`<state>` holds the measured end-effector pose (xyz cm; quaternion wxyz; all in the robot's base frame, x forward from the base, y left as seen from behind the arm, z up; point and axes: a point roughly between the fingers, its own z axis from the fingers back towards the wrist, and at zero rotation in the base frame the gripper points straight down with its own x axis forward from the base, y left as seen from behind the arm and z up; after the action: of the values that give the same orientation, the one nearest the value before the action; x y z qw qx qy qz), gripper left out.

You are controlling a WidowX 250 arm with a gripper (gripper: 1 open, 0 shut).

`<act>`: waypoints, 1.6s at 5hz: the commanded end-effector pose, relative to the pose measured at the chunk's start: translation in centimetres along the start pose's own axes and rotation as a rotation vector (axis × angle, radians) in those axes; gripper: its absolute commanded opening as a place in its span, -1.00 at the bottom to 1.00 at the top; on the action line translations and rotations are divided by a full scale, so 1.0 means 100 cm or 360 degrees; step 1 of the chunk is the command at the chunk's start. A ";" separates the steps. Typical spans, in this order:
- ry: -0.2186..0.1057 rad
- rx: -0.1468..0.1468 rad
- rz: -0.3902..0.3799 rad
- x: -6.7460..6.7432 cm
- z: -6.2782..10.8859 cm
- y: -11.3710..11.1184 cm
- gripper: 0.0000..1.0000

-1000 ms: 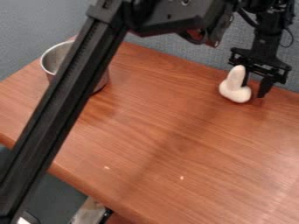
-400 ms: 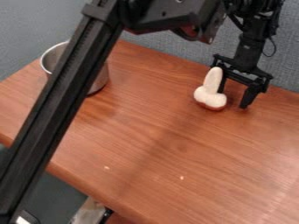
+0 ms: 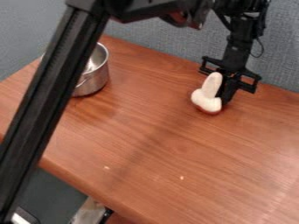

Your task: Put the mushroom in the metal pot

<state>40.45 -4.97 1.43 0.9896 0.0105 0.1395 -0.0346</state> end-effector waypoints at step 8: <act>-0.0486 -0.0189 0.0551 -0.162 0.109 0.029 1.00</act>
<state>28.24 -1.22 15.08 0.9895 -0.0238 0.0083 0.1420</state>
